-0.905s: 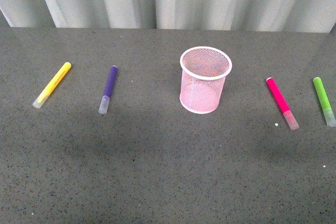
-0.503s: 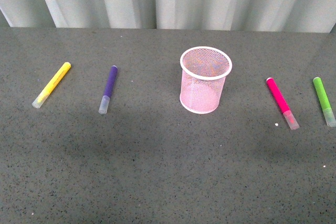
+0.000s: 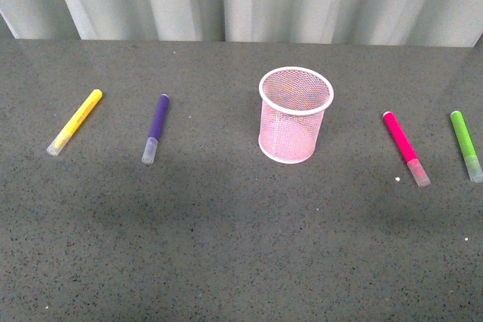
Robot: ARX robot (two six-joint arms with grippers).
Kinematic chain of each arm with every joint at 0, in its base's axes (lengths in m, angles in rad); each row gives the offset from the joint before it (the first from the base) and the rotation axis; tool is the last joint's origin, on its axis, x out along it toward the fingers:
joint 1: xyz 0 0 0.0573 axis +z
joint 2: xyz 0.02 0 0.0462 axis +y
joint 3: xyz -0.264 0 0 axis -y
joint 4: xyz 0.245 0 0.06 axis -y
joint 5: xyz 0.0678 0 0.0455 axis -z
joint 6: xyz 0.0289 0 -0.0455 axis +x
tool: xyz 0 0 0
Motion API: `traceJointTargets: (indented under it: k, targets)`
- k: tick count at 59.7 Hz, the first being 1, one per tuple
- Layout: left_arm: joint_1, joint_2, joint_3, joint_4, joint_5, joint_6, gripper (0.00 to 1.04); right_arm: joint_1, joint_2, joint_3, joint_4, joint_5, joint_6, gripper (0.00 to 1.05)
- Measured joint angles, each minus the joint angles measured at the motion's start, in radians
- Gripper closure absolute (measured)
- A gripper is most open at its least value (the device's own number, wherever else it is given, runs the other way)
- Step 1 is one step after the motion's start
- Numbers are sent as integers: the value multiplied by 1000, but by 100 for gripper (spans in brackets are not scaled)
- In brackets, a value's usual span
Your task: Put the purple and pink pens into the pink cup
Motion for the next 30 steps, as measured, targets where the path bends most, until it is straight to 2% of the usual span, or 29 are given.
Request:
traceJointTargets:
  k: [21,22,23,24,25,26,28,30]
  targets:
    - [0,0,0,0,0,0,7,0,0,0,0,0,0,7]
    - [-10,13,4,-14,-28,-7,7,0,0,0,0,0,0,7]
    - [-32,40,23,-63,-100,-24,7,0,0,0,0,0,0,7]
    - [-75,109,66,-153,-222,-51,7,0,0,0,0,0,0,7]
    - [-89,137,82,-175,-259,-59,7,0,0,0,0,0,0,7]
    - [-119,206,112,-204,-336,-71,7,0,0,0,0,1,0,7]
    - [-163,343,156,-193,-447,-82,7,0,0,0,0,1,0,7]
    - [-191,468,189,-138,-501,-81,7,0,0,0,0,-1,0,7]
